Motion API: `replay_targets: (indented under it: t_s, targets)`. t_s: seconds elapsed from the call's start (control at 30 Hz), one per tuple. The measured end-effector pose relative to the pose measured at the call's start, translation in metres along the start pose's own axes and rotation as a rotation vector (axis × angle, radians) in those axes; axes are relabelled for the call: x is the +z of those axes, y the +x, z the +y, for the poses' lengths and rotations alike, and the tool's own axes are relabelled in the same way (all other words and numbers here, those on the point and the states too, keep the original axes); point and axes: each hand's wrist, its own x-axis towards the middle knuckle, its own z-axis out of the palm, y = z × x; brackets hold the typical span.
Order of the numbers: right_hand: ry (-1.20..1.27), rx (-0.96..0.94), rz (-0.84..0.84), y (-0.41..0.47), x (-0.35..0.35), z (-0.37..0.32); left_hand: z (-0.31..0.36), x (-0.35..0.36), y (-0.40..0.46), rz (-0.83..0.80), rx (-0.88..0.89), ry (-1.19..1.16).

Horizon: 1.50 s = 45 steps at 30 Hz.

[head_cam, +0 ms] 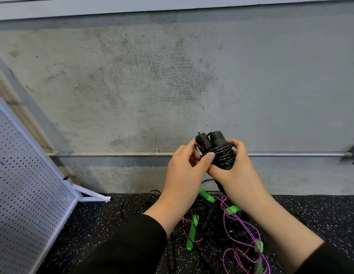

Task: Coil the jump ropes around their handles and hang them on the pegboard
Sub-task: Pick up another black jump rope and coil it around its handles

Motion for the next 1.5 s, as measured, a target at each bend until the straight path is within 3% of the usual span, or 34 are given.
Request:
replay_targets:
  t_s: [0.1, 0.43, 0.63, 0.87, 0.97, 1.5]
  targets:
    - [0.018, 0.011, -0.002, 0.001, -0.007, -0.003, 0.002, 0.000, 0.000, -0.031, 0.040, 0.036]
    - [0.323, 0.134, -0.108, 0.000, -0.006, -0.010, 0.002, -0.011, 0.009, 0.155, 0.023, -0.058]
    - [0.407, 0.159, -0.167, 0.000, 0.001, -0.004, 0.001, -0.015, 0.012, 0.140, 0.119, 0.075]
    - [0.465, 0.162, -0.162, 0.003, -0.004, -0.004, 0.008, -0.017, 0.014, -0.061, 0.181, 0.219]
    - [0.439, 0.152, -0.148, 0.003, -0.005, -0.003, 0.005, -0.020, 0.014, -0.008, 0.225, 0.243]
    - [0.551, 0.205, -0.194, -0.004, 0.005, -0.004, 0.006, -0.014, 0.013, 0.185, 0.011, -0.053]
